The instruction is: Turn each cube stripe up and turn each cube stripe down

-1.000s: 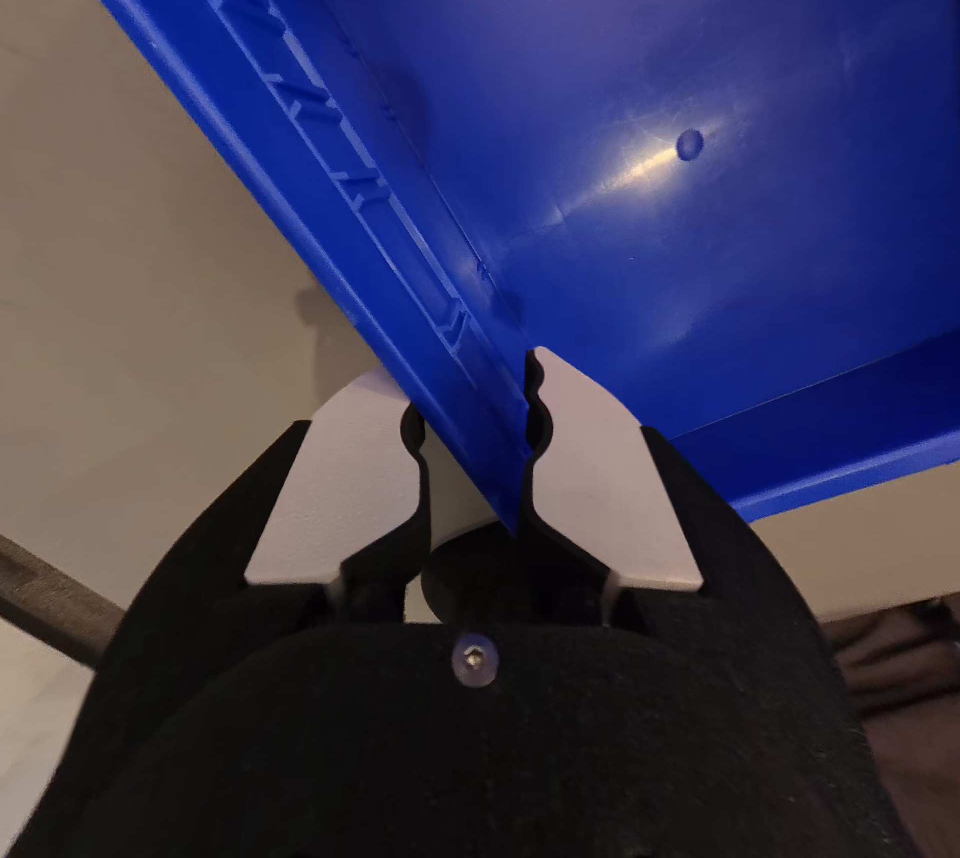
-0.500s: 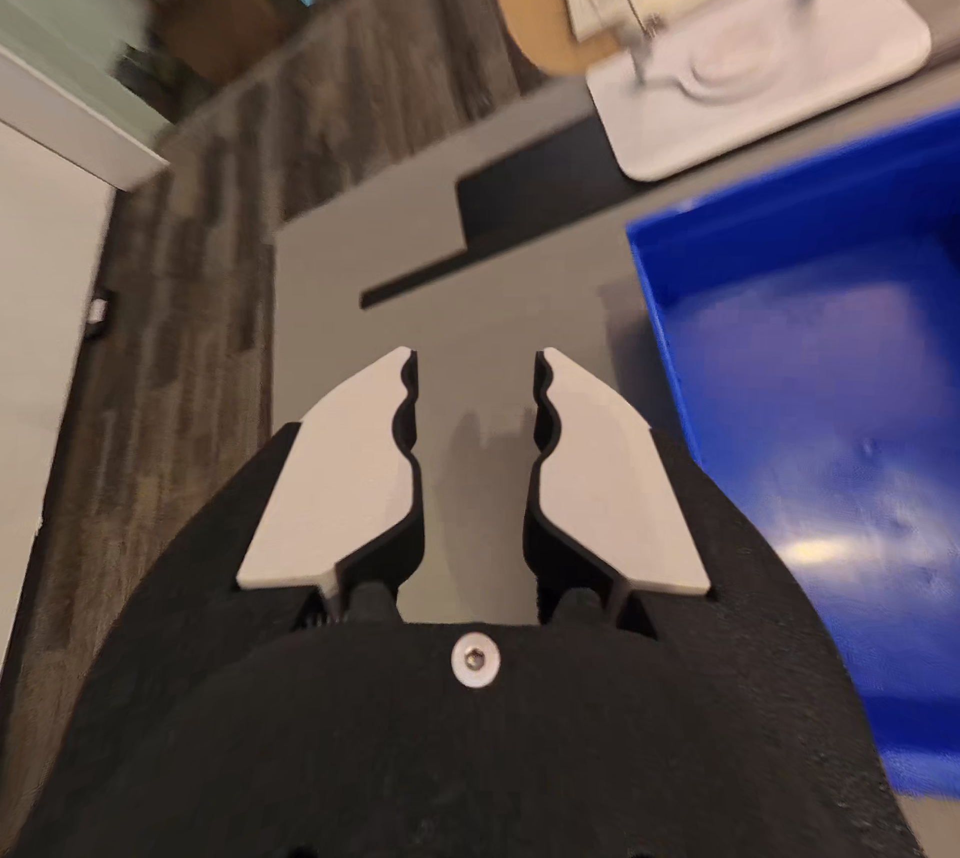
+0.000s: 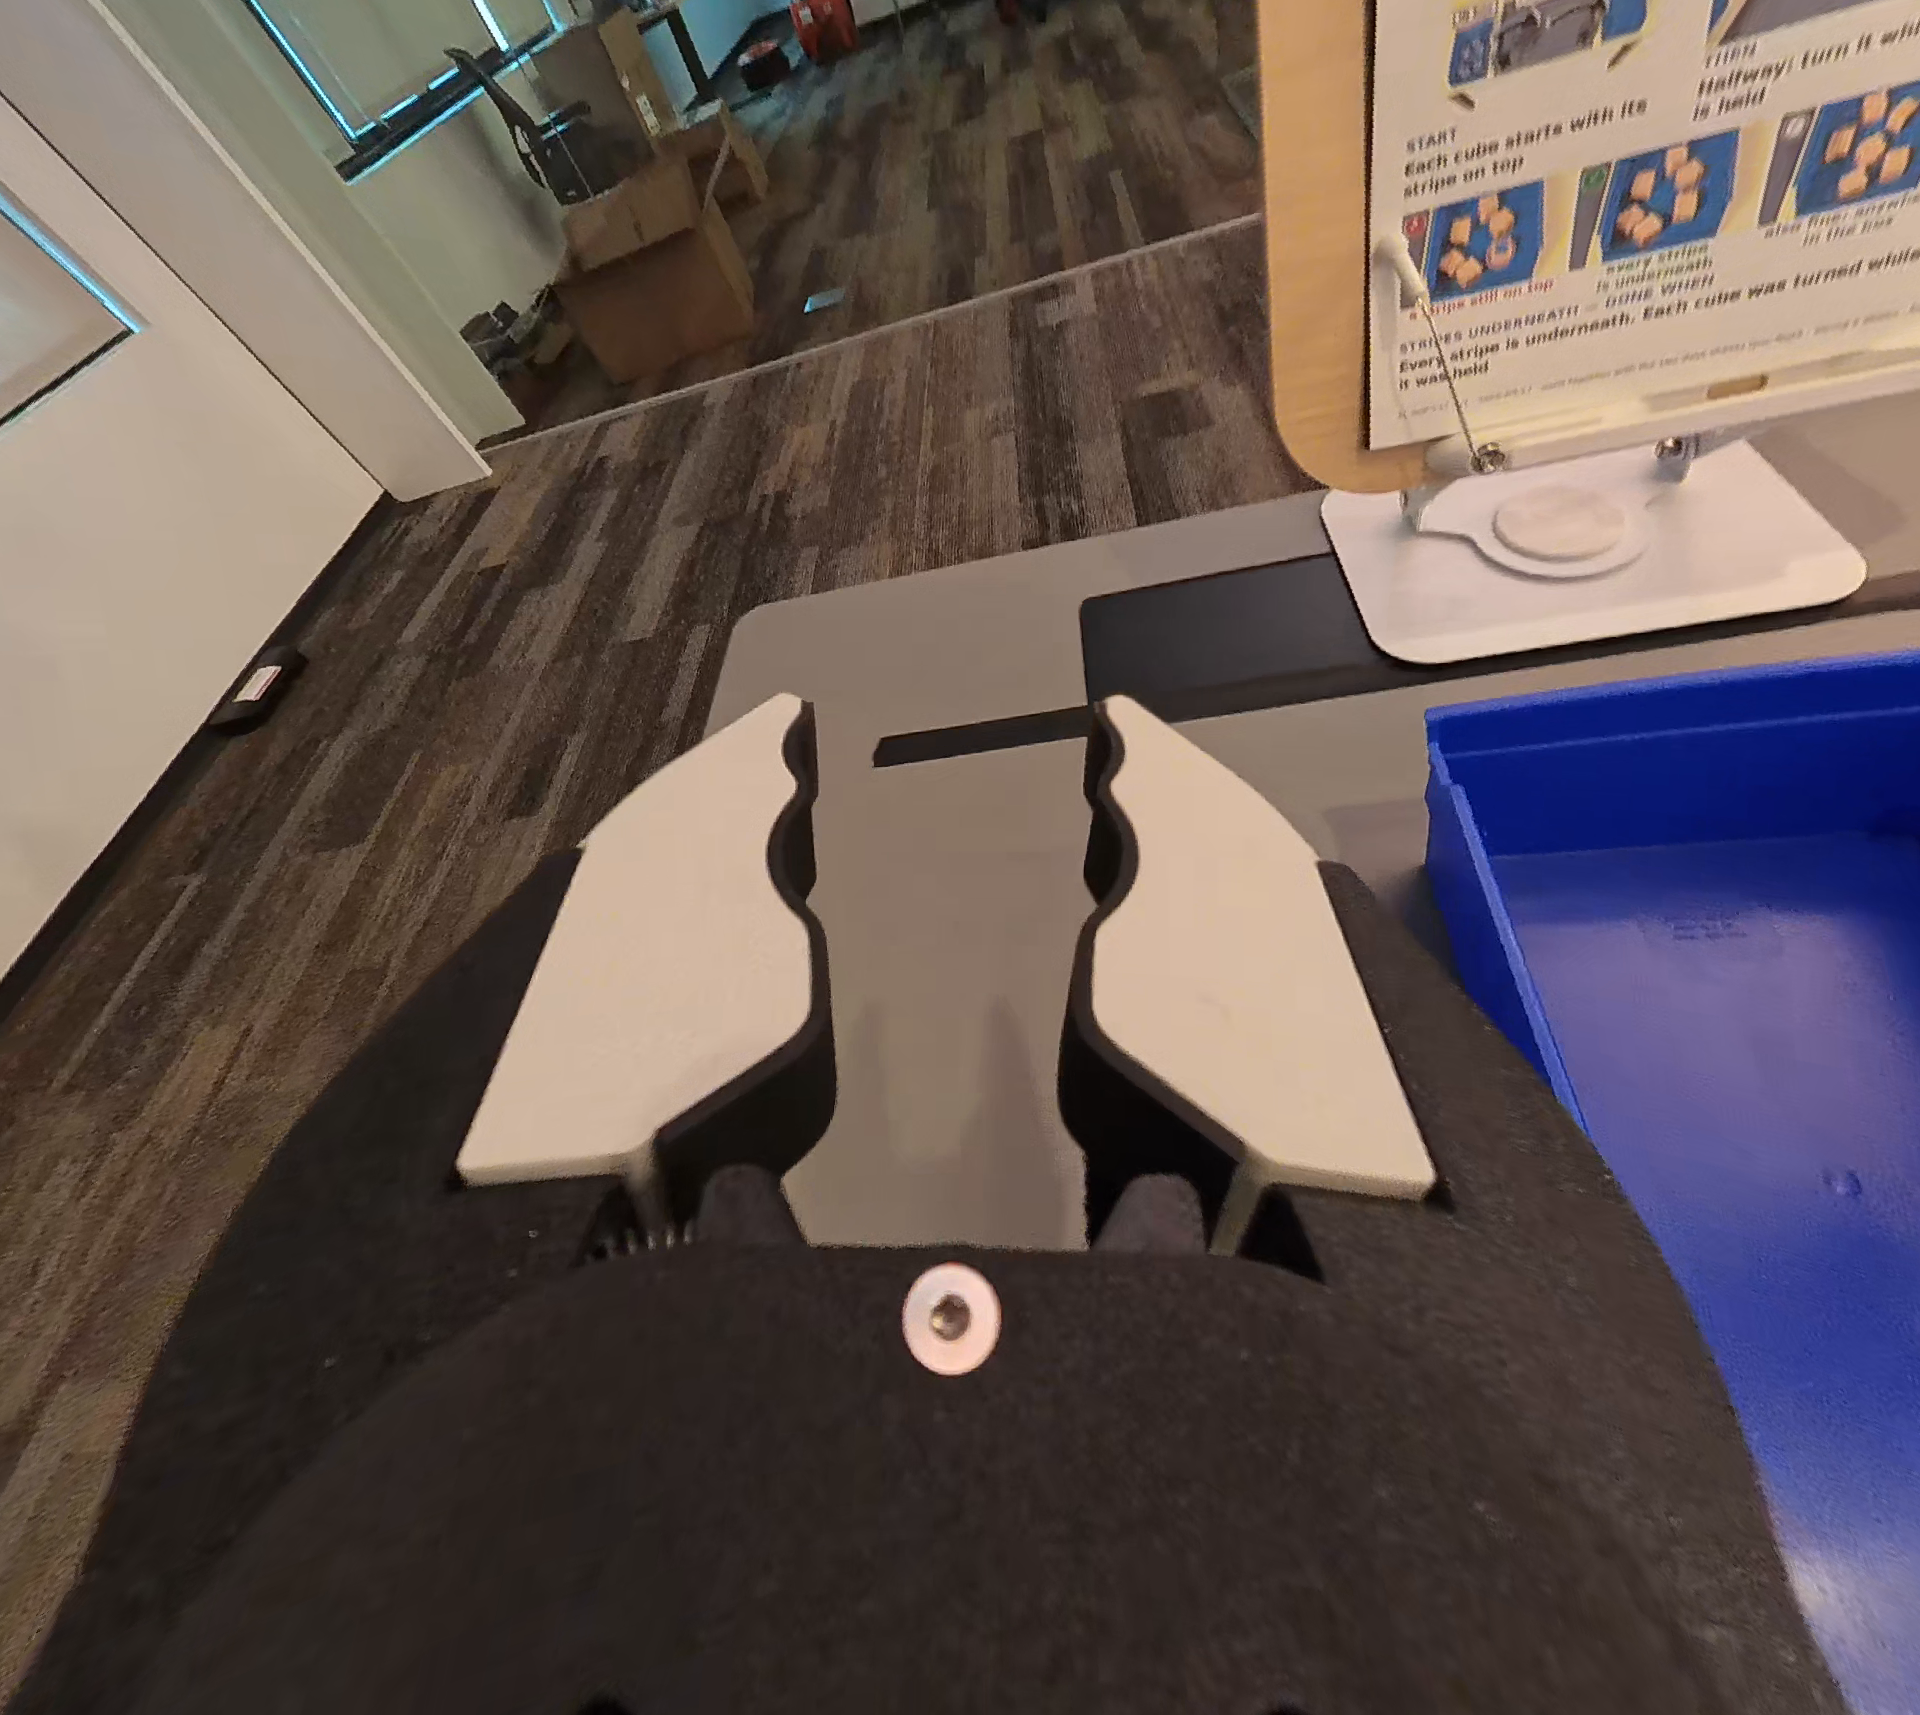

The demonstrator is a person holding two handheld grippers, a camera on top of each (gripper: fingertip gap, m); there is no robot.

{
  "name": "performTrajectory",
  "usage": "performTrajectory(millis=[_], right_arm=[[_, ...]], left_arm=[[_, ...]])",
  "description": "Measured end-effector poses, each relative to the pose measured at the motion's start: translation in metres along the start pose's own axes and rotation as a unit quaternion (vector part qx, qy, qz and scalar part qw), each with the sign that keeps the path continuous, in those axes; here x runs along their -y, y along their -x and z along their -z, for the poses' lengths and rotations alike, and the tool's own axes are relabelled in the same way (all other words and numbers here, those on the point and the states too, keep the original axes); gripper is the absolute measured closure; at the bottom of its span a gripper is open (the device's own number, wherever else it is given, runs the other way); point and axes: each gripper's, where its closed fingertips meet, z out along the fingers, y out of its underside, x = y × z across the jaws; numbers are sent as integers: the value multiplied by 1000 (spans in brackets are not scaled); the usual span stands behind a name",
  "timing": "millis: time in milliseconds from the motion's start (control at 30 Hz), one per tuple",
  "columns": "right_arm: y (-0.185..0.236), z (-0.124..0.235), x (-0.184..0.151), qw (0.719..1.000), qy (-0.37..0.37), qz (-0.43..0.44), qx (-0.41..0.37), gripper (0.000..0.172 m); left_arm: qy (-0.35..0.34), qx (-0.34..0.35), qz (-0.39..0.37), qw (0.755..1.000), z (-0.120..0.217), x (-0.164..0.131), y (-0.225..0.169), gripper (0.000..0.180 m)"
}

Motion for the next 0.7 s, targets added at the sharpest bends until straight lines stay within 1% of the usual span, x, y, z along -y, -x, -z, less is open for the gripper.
performTrajectory(millis=[100,200,300,367,467,533,633,667,700], right_arm=[[-11,18,-2,1000,-13,1,-24,164],[-9,44,2,999,-15,6,-45,164],[10,78,17,997,-19,30,-68,165],[33,102,34,995,-27,57,-80,165],[85,131,63,991,-34,103,-78,165],[132,140,85,988,-38,139,-60,165],[215,135,118,980,-35,197,-23,165],[243,129,128,976,-30,217,-10,165],[272,121,137,971,-25,237,1,165]], left_arm=[[-11,-1,12,1000,6,3,9,131],[-8,-4,19,1000,9,2,15,131],[-9,-11,26,1000,14,3,19,131],[-8,-12,28,1000,18,2,22,131],[-8,-18,33,999,26,2,25,131],[-12,-21,38,999,32,4,27,131],[-19,-21,44,999,44,7,29,130],[-22,-17,49,998,49,8,30,127],[-24,-4,57,998,53,9,33,119]])
